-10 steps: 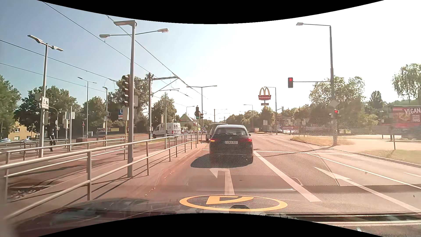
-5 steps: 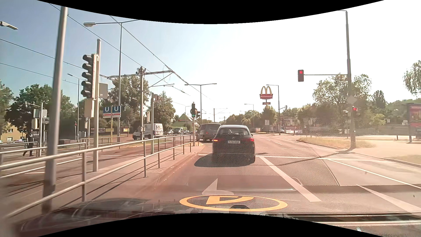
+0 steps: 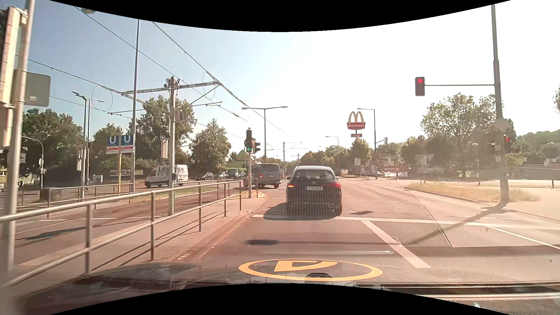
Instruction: Follow the waypoints while adhering to traffic rules and regulations
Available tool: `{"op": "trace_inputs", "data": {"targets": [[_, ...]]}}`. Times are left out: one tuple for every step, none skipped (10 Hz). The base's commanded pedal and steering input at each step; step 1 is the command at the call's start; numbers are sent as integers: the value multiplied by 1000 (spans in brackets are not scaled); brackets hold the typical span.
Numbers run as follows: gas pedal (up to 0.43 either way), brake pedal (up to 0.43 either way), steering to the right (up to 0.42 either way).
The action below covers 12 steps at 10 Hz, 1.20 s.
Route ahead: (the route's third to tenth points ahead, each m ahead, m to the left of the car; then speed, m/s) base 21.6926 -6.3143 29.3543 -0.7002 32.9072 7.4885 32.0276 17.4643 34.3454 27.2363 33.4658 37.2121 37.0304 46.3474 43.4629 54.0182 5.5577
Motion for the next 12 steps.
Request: {"op": "trace_inputs", "data": {"targets": [[189, 0, 0], [169, 0, 0], [130, 0, 2], [87, 0, 3], [79, 0, 3], [79, 0, 7], [79, 0, 10], [79, 0, 14], [87, 0, 16], [110, 0, 14], [138, 0, 13], [150, 0, 13]]}}
